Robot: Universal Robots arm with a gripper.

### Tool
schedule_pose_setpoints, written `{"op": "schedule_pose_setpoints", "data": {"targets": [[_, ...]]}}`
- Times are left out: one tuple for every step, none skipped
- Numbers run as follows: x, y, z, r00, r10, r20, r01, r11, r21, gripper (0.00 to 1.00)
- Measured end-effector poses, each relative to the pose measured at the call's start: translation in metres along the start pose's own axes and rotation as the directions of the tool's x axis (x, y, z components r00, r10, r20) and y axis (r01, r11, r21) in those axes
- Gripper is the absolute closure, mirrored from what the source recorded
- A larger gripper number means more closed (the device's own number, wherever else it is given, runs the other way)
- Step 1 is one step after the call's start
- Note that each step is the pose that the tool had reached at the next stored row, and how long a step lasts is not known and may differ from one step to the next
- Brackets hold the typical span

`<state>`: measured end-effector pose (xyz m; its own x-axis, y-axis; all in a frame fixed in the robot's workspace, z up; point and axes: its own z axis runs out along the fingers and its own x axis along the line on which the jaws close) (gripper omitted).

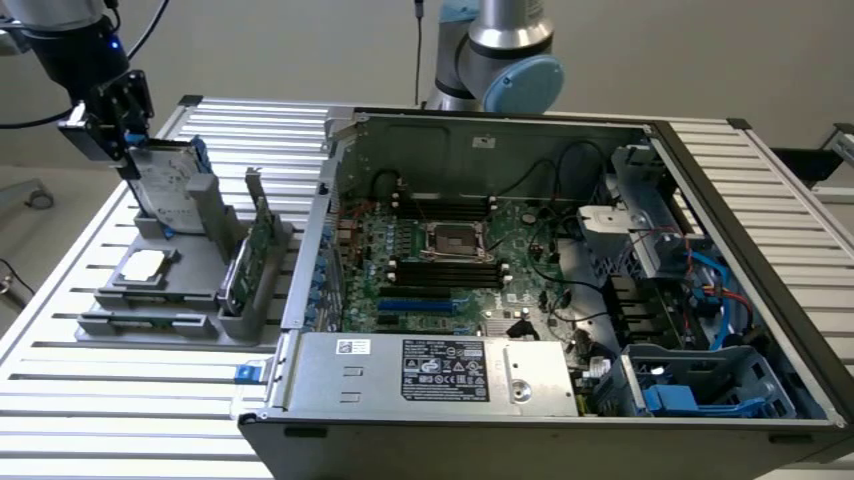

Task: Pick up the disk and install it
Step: 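Pick up the disk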

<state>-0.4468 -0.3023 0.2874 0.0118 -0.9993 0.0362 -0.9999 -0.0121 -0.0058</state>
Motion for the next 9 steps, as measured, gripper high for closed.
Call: {"op": "schedule_pose_setpoints", "data": {"targets": [[0.0,0.0,0.0003,1.0,0.0,0.0,0.0,1.0,-0.0001,0.46],[0.0,0.0,0.0005,1.0,0.001,0.0,-0.001,1.0,-0.0001,0.46],[0.0,0.0,0.0008,1.0,0.001,0.0,-0.001,1.0,-0.0001,0.46],[-0.0001,0.0,0.001,1.0,0.002,0.0,-0.002,1.0,0.0,0.48],[0.0,0.0,0.0012,1.0,0.002,0.0,-0.002,1.0,-0.0001,0.48],[-0.0001,0.0,0.0013,1.0,0.002,0.0,-0.002,1.0,-0.0002,0.48],[-0.0001,0.0,0.0014,1.0,0.003,-0.0001,-0.003,1.0,-0.0002,0.55],[-0.0001,0.0001,0.0015,1.0,0.003,0.0,-0.003,1.0,-0.0002,0.55],[0.0,0.0001,0.0015,1.0,0.003,0.0,-0.003,1.0,-0.0001,0.55]]}}
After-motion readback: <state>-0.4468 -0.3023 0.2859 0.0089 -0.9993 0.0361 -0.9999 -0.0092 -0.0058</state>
